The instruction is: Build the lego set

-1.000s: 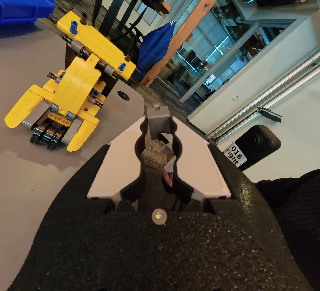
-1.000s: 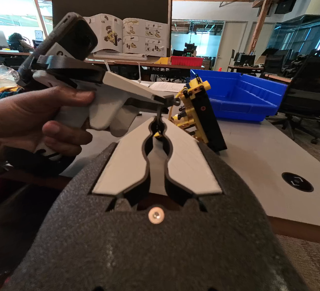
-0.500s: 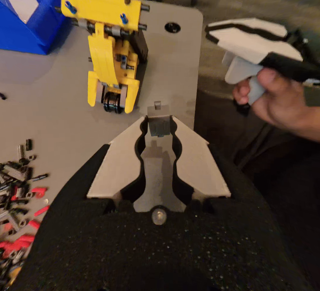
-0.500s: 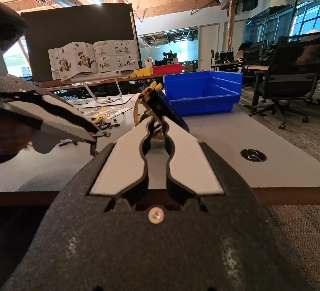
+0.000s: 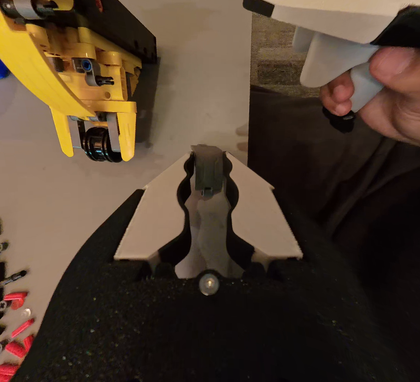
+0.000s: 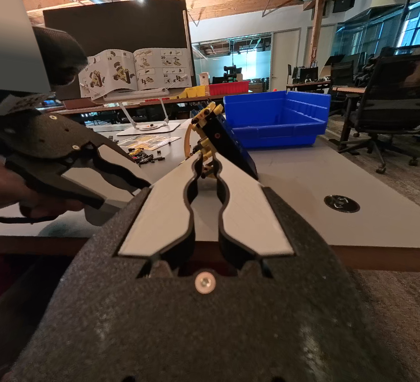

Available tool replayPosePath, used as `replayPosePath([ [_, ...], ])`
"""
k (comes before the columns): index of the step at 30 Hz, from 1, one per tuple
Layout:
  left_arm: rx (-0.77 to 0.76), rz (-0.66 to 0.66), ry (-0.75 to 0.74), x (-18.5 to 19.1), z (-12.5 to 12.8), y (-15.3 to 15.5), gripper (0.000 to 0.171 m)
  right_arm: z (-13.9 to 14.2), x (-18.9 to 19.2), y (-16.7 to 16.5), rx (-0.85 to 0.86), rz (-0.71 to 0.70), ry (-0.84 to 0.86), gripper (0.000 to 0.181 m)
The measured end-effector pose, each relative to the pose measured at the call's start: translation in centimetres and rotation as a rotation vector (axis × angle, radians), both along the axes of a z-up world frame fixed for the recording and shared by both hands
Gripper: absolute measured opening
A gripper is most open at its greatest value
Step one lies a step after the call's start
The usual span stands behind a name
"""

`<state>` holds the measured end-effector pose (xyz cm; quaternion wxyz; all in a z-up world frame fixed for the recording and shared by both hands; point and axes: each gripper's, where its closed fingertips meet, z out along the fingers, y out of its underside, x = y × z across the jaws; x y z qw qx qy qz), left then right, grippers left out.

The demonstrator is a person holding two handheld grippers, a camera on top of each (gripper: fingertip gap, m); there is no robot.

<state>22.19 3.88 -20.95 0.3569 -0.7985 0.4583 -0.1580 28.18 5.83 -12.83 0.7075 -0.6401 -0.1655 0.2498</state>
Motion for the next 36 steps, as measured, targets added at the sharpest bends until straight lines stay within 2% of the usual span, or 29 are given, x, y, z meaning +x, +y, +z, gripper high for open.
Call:
replayPosePath([
  [5, 0.016, 0.011, -0.011, 0.0, 0.0, 0.3, 0.024, -0.2, 0.2, 0.1, -0.017, 0.008, 0.021, 0.008],
  [10, 0.091, 0.155, -0.007, -3.3, 1.5, 2.8, 0.027, -0.4, 0.2, 0.2, -0.028, 0.014, 0.018, 0.008],
  [14, 0.045, 0.192, -0.172, -5.5, 3.7, 3.4, 0.027, -0.9, -0.3, 0.4, -0.055, 0.031, 0.014, 0.008],
  [19, -0.098, 0.119, -0.410, -5.7, 5.9, 2.1, 0.027, -2.5, -2.0, 0.6, -0.141, 0.105, -0.020, 0.011],
  [21, -0.195, 0.062, -0.408, -4.7, 5.0, 0.8, 0.027, -3.9, -3.3, 0.5, -0.218, 0.163, -0.056, 0.020],
  [23, -0.221, 0.088, -0.339, -4.3, 3.2, 1.0, 0.027, -4.9, -4.3, 0.3, -0.267, 0.214, -0.074, 0.024],
  [25, -0.220, 0.132, -0.285, -4.1, 1.6, 1.6, 0.027, -5.2, -4.9, -0.1, -0.278, 0.249, -0.082, 0.032],
  [28, -0.303, 0.095, -0.309, -2.9, 0.7, 0.9, 0.025, -5.3, -5.6, -0.8, -0.261, 0.301, -0.136, 0.048],
  [31, -0.335, 0.092, -0.345, -2.7, 0.8, 0.9, 0.002, -5.4, -6.0, -1.2, -0.217, 0.314, -0.236, 0.054],
  [36, -0.452, 0.018, -0.558, -1.8, 3.1, 0.0, 0.002, -4.9, -6.5, -1.7, -0.107, 0.314, -0.391, 0.054],
])
